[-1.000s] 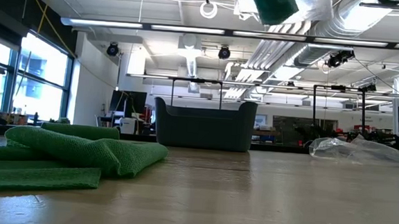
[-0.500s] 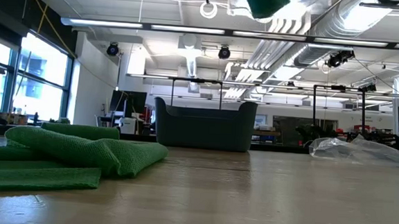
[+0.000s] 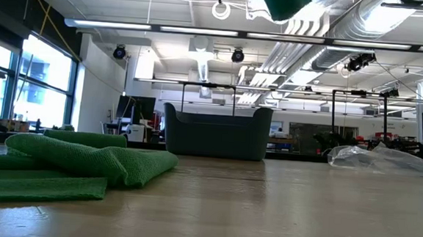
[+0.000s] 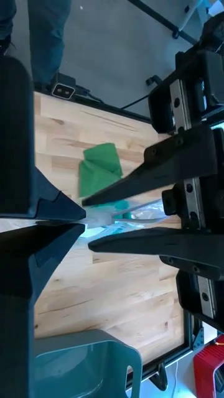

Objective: Roll bandage
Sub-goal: Close the transparent zip bag

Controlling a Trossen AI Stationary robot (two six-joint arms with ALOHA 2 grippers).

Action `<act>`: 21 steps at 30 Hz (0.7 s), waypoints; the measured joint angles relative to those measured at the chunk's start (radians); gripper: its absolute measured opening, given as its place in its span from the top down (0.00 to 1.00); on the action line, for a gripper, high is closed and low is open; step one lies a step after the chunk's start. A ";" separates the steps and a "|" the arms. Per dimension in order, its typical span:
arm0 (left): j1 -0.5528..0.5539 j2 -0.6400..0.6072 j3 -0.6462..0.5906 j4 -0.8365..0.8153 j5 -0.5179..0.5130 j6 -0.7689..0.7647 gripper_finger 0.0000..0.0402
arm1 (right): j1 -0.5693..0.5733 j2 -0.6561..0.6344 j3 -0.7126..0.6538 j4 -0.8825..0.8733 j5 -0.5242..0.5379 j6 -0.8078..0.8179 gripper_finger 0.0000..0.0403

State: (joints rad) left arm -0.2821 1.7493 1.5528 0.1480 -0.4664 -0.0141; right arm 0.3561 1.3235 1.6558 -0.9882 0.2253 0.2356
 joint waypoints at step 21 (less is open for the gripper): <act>-0.007 -0.077 0.000 -0.193 -0.018 -0.011 0.92 | 0.000 -0.054 0.002 -0.043 -0.022 0.037 1.00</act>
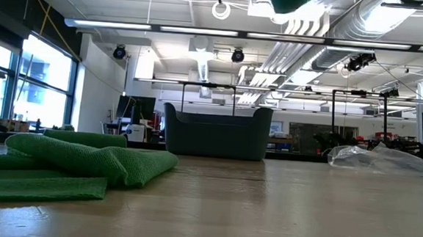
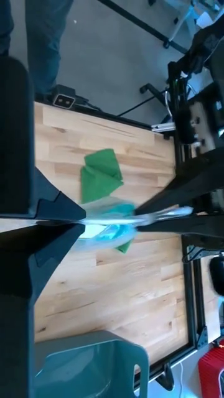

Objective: Roll bandage
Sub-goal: Close the transparent zip bag, then put the packaged blue bandage into the blue bin

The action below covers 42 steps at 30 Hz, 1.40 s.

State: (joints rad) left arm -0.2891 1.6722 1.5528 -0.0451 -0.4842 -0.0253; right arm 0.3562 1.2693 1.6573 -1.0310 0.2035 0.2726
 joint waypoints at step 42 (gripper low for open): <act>0.022 -0.113 0.000 0.025 0.159 0.026 0.82 | -0.003 -0.033 0.000 -0.064 0.032 0.000 1.00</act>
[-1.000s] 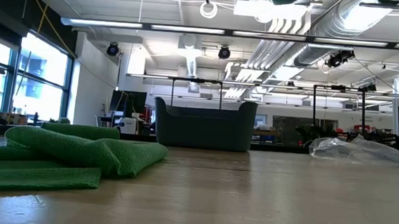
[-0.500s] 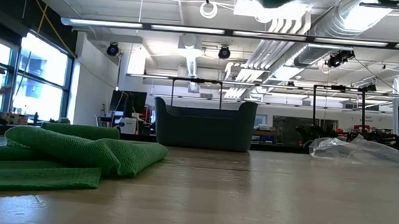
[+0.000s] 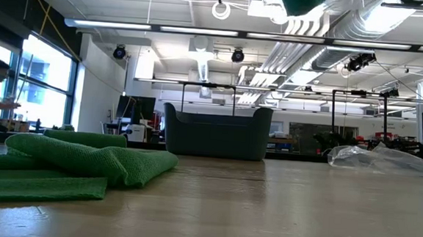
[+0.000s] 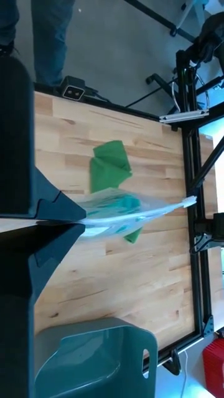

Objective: Roll bandage
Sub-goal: Put the packaged blue bandage into the blue bin

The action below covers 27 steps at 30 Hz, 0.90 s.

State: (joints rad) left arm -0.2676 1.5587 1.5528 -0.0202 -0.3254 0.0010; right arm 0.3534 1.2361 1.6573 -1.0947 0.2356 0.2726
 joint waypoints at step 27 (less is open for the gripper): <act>0.041 0.141 0.000 0.201 0.050 -0.175 0.68 | 0.000 0.001 -0.003 0.008 0.001 0.037 1.00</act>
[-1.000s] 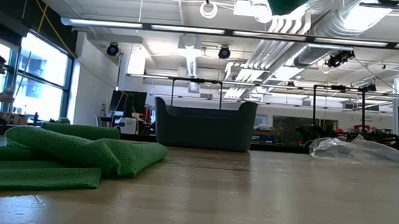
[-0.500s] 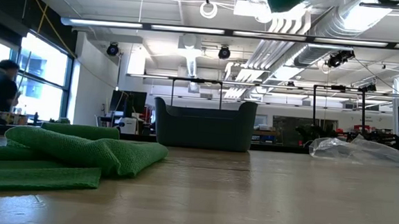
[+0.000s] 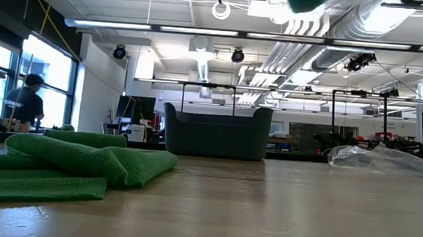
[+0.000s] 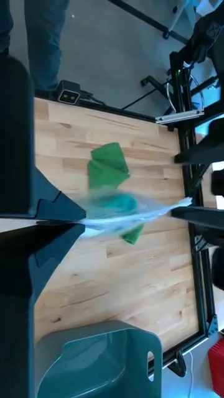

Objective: Roll bandage
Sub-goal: Put the packaged blue bandage into the blue bin

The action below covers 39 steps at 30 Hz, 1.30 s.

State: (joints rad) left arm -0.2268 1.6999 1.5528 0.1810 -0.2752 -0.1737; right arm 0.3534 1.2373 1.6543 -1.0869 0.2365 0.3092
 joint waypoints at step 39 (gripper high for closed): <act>0.119 -0.188 0.000 -0.706 -0.464 -0.553 1.00 | 0.000 -0.001 0.000 -0.338 0.327 0.305 0.70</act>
State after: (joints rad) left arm -0.1075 1.5122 1.5528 -0.5248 -0.7389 -0.7271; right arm 0.3534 1.2358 1.6543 -1.4253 0.5638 0.6143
